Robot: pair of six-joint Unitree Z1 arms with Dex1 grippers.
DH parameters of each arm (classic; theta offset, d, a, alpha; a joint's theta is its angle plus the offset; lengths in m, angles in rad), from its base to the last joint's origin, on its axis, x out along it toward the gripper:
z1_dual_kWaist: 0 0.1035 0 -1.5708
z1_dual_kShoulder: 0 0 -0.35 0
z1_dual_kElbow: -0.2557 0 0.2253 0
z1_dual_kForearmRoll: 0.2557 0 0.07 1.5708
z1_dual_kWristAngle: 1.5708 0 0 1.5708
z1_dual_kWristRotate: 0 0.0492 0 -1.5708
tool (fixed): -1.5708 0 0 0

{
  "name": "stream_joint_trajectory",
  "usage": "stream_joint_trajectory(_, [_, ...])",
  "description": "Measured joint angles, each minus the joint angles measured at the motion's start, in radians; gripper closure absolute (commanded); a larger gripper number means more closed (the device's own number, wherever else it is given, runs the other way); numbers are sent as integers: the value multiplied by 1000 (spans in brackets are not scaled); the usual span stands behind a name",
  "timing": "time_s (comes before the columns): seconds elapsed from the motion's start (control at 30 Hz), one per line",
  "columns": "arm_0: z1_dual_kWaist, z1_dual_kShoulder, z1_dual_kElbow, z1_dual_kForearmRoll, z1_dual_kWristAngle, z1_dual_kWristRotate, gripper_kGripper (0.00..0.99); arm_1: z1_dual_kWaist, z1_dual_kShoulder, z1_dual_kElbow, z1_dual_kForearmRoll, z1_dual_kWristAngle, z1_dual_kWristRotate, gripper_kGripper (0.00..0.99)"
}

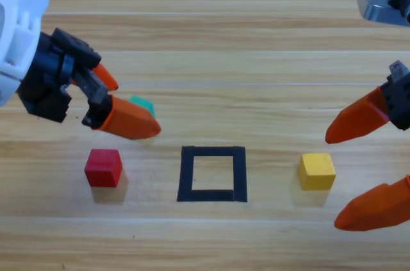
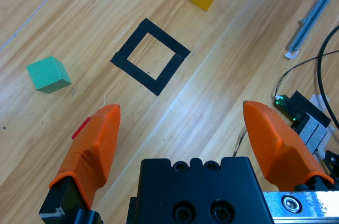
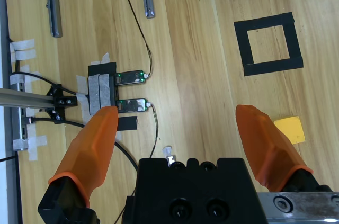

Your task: Stack the blocks in the rectangular block: red at the bottom, yellow in the middle, green on top

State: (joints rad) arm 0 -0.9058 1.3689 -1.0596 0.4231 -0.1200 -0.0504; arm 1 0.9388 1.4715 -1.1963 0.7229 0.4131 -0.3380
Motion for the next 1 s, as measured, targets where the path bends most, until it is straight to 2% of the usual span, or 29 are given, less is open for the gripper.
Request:
stream_joint_trajectory(0.4, [0, 3, 0, 0, 3, -4, 2, 0, -1, 3, 2, -7, 10, 8])
stream_joint_trajectory(0.53, [0, 4, 0, 6, 46, -69, 33, 0, -10, 11, 2, -39, 64, 8])
stream_joint_trajectory(0.7, [2, 44, 0, 50, 191, -252, 33, 0, -16, 10, 2, -196, 172, 8])
stream_joint_trajectory(0.77, [14, 92, 2, 80, 223, -311, 33, -3, -16, 8, 2, -248, 215, 8])
stream_joint_trajectory(0.83, [30, 145, 2, 103, 248, -365, 33, -15, -16, 5, 2, -269, 268, 8])
stream_joint_trajectory(0.93, [54, 226, 3, 131, 281, -441, 31, -59, -13, 2, 2, -313, 381, 8])
stream_joint_trajectory(1.0, [62, 277, 3, 136, 289, -465, 31, -82, -1, -2, 2, -445, 494, 7])
